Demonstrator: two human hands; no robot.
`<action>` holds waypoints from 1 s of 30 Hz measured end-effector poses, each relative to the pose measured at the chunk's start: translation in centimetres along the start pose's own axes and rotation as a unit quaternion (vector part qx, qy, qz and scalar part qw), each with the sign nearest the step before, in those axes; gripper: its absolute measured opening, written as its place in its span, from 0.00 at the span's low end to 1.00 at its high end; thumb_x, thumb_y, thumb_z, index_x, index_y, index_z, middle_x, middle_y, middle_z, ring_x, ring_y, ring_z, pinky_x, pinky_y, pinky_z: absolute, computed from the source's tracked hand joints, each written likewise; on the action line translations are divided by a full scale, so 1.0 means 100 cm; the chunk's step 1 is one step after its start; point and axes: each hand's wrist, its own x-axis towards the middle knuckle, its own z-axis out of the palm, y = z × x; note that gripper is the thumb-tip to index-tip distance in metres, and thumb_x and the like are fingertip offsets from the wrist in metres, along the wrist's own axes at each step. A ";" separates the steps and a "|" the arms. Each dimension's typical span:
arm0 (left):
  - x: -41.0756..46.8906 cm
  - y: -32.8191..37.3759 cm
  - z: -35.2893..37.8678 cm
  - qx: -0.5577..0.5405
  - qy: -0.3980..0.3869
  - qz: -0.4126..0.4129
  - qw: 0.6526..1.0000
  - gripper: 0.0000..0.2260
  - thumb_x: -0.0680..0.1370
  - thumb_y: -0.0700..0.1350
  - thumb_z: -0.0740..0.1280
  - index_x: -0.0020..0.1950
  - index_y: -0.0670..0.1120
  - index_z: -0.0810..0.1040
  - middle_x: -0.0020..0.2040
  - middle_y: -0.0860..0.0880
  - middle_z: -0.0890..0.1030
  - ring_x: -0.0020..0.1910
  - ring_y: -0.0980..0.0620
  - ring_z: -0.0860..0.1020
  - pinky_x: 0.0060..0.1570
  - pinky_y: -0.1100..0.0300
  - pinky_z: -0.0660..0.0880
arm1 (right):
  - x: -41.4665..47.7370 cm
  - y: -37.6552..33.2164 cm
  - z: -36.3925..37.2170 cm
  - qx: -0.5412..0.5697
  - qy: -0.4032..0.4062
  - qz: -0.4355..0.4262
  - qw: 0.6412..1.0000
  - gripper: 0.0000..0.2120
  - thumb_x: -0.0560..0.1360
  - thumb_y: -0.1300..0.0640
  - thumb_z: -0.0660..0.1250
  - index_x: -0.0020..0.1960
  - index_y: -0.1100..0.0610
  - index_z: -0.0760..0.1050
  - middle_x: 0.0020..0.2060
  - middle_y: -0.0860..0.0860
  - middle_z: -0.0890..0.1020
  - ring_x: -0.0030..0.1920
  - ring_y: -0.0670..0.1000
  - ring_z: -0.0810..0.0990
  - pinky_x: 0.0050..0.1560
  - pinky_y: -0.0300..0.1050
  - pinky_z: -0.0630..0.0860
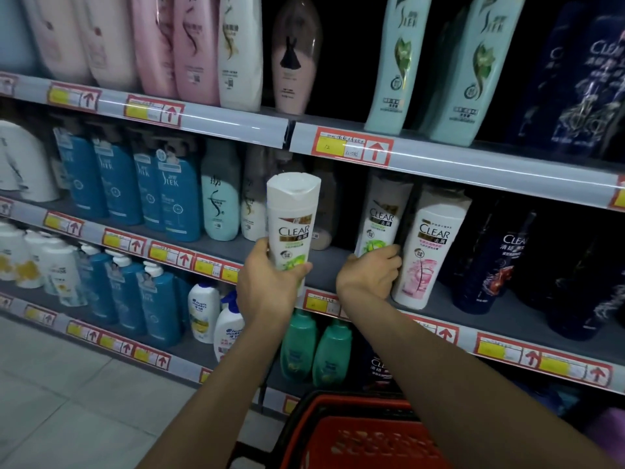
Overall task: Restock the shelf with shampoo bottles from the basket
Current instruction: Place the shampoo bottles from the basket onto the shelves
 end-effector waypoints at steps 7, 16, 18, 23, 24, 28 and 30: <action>0.012 -0.011 -0.024 -0.010 0.013 -0.014 1.000 0.20 0.66 0.47 0.82 0.54 0.52 0.78 0.53 0.53 0.85 0.51 0.48 0.83 0.53 0.44 0.81 | 0.004 -0.002 0.003 0.001 0.021 0.012 1.000 0.29 0.72 0.53 0.76 0.66 0.61 0.67 0.63 0.60 0.76 0.63 0.61 0.77 0.53 0.55 0.77; 0.011 -0.011 -0.026 -0.004 0.026 -0.006 1.000 0.21 0.64 0.51 0.82 0.52 0.54 0.78 0.48 0.57 0.85 0.47 0.52 0.83 0.49 0.48 0.82 | -0.040 -0.014 0.022 -0.009 -0.106 -0.175 0.979 0.25 0.74 0.46 0.75 0.60 0.59 0.70 0.58 0.57 0.79 0.56 0.61 0.80 0.50 0.53 0.76; 0.010 -0.008 -0.024 0.003 0.023 -0.004 1.000 0.22 0.63 0.53 0.82 0.52 0.55 0.78 0.47 0.58 0.85 0.46 0.52 0.83 0.48 0.48 0.82 | -0.048 -0.022 0.025 -0.002 -0.126 -0.184 0.975 0.23 0.75 0.49 0.74 0.61 0.60 0.69 0.58 0.58 0.79 0.57 0.61 0.80 0.50 0.52 0.75; 0.014 -0.001 -0.022 0.029 0.020 -0.009 0.999 0.22 0.64 0.51 0.83 0.53 0.55 0.78 0.49 0.57 0.85 0.47 0.51 0.83 0.48 0.47 0.81 | -0.047 -0.018 0.025 -0.015 -0.161 -0.208 0.965 0.26 0.75 0.51 0.73 0.65 0.59 0.66 0.60 0.57 0.77 0.59 0.61 0.78 0.49 0.52 0.73; 0.015 0.000 -0.022 0.032 0.019 -0.011 0.999 0.22 0.64 0.51 0.83 0.54 0.55 0.78 0.50 0.56 0.85 0.48 0.50 0.83 0.49 0.47 0.81 | -0.045 -0.014 0.025 -0.027 -0.173 -0.212 0.961 0.28 0.74 0.51 0.74 0.66 0.59 0.66 0.60 0.58 0.77 0.59 0.61 0.78 0.48 0.52 0.73; 0.015 0.001 -0.020 0.023 0.016 -0.011 1.000 0.21 0.65 0.50 0.82 0.53 0.54 0.79 0.50 0.55 0.85 0.49 0.50 0.83 0.50 0.47 0.81 | -0.034 0.009 0.020 -0.017 -0.191 -0.226 0.955 0.25 0.72 0.60 0.73 0.65 0.60 0.69 0.60 0.58 0.76 0.61 0.61 0.76 0.55 0.52 0.77; 0.014 0.002 -0.017 0.015 0.005 -0.011 1.000 0.20 0.65 0.49 0.83 0.52 0.54 0.79 0.50 0.55 0.85 0.48 0.51 0.83 0.50 0.47 0.81 | -0.026 0.018 0.014 0.005 -0.167 -0.211 0.963 0.23 0.72 0.62 0.70 0.66 0.60 0.71 0.61 0.58 0.76 0.62 0.60 0.76 0.58 0.52 0.76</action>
